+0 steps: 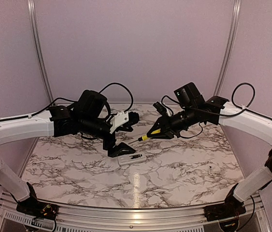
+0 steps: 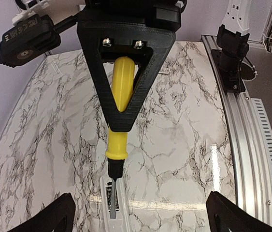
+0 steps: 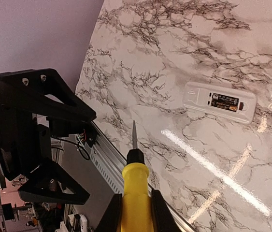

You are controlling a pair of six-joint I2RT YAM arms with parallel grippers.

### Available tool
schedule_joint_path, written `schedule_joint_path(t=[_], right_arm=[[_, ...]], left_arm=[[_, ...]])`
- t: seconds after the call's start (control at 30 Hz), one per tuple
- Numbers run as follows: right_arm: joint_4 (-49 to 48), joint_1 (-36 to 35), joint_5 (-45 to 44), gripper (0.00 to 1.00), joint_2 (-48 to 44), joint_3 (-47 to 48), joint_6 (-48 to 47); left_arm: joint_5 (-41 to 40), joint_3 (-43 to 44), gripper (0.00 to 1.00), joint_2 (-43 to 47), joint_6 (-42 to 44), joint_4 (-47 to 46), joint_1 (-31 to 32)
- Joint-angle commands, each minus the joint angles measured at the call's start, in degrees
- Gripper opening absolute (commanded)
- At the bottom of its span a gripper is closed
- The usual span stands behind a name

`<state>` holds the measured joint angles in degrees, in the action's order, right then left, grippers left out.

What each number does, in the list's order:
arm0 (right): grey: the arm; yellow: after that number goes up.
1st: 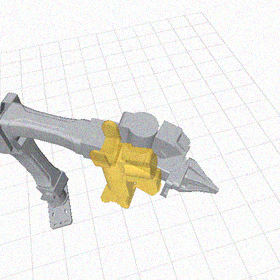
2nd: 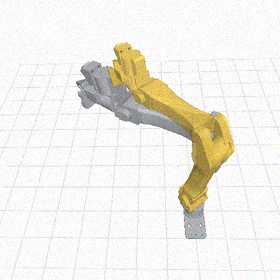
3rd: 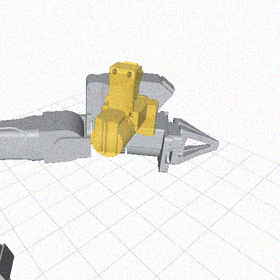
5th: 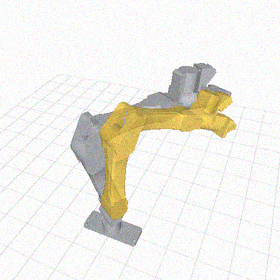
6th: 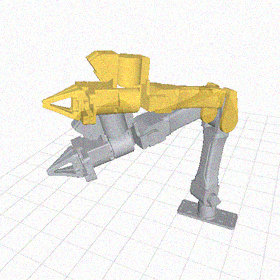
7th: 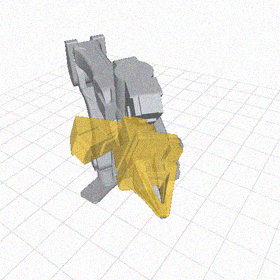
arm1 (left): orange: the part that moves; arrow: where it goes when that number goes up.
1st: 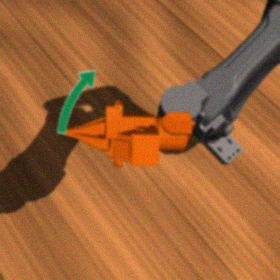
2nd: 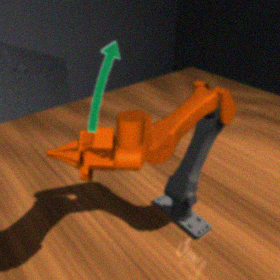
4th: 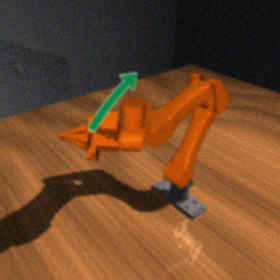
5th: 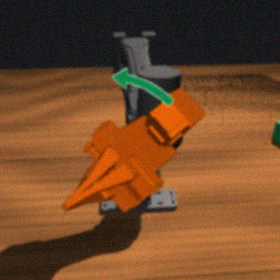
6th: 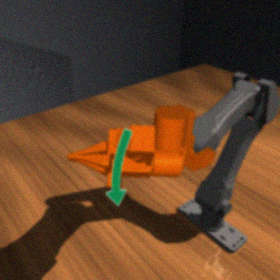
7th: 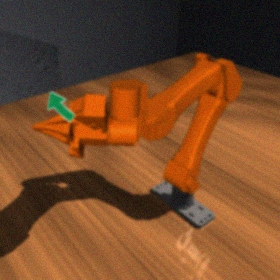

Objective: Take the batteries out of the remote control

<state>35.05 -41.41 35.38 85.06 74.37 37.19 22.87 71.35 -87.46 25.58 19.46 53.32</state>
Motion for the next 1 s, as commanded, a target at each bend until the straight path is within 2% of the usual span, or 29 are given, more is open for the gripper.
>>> schedule_joint_path(t=[0.0,0.1,0.23,0.33,0.5,0.77,0.97], right_arm=[[2.02,-0.34,-3.98,0.0,-2.59,1.86,-1.36],[2.38,-0.22,-5.52,0.0,-3.22,2.05,-1.9],[3.3,-0.2,-7.3,0.0,-3.86,2.26,-2.5],[4.12,-0.25,-8.55,0.0,-4.7,2.01,-3.1],[5.23,-0.25,-9.81,0.0,-5.9,1.1,-4.19],[9.06,0.41,-12.6,0.0,-5.8,1.69,-7.93],[9.61,3.07,-13.28,0.0,-3.74,1.96,-8.98]], left_arm=[[-2.12,-3.82,0.99,5.73,-6.57,-10.24,0.21],[-4.59,-8.04,0.99,9.35,-12.83,-16.92,0.12],[-14.33,-15.79,0.99,15.49,-22.56,-30.27,0.03],[-13.44,-19.86,0.99,19.13,-23.12,-33.55,-0.25],[-9.32,-17.36,0.99,18.94,-21.25,-23.34,-0.65],[-10.72,-20.32,0.99,20.55,-20.34,-16.93,-1.6],[-5.89,-20.5,0.99,16.81,-16.22,-11.02,-4.88]])
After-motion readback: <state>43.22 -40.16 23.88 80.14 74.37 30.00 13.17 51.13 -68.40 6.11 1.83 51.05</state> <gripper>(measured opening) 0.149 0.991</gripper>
